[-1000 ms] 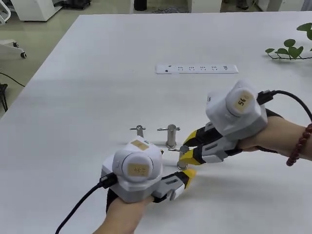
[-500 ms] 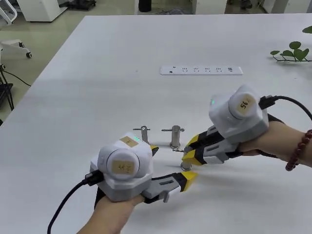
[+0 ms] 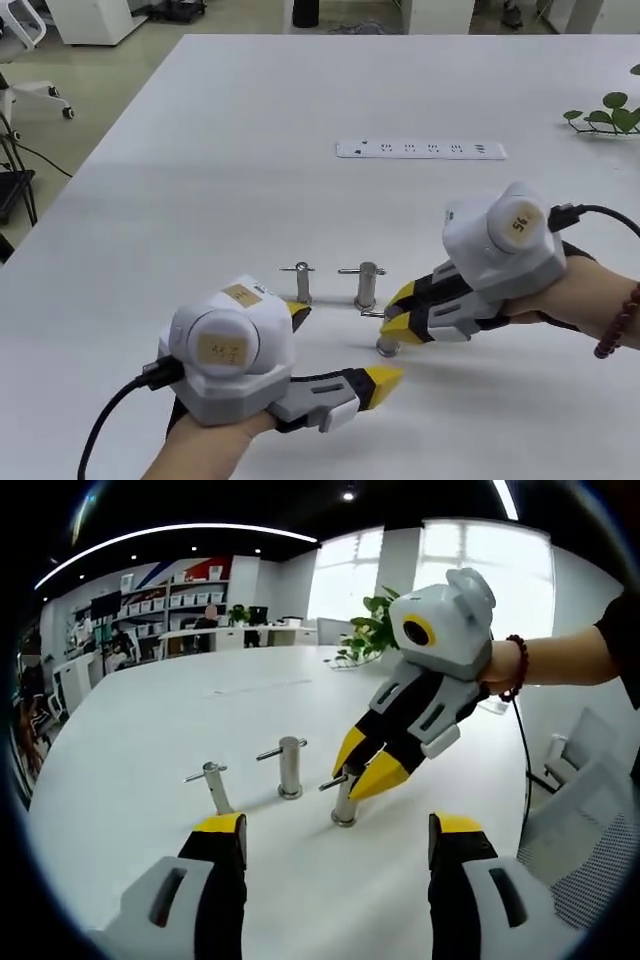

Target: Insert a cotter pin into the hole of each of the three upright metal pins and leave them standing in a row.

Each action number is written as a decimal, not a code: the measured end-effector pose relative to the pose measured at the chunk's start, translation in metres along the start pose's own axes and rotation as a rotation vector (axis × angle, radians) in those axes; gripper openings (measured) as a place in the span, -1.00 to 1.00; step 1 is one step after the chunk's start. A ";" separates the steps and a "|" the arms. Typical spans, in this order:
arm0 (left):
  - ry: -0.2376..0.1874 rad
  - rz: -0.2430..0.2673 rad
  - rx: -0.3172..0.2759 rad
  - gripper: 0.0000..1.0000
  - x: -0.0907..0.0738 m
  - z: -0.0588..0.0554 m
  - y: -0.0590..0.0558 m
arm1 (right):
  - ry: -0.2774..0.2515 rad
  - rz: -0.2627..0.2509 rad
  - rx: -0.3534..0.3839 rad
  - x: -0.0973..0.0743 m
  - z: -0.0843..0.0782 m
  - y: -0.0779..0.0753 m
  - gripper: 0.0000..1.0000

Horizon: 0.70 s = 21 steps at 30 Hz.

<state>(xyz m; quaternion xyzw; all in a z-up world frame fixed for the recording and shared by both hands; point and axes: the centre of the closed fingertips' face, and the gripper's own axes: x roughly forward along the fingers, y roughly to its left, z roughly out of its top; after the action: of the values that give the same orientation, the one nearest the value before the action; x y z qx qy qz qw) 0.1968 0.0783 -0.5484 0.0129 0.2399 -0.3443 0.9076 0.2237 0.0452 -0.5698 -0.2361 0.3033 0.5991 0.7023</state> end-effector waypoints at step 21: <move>-0.041 0.073 0.046 0.76 -0.033 0.009 0.034 | 0.017 -0.015 -0.042 -0.021 -0.009 -0.017 -0.84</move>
<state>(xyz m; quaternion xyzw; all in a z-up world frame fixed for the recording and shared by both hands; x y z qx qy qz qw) 0.2005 0.1233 -0.5307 0.0355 0.2127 -0.3164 0.9238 0.2372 0.0216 -0.5615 -0.2579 0.2947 0.5981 0.6992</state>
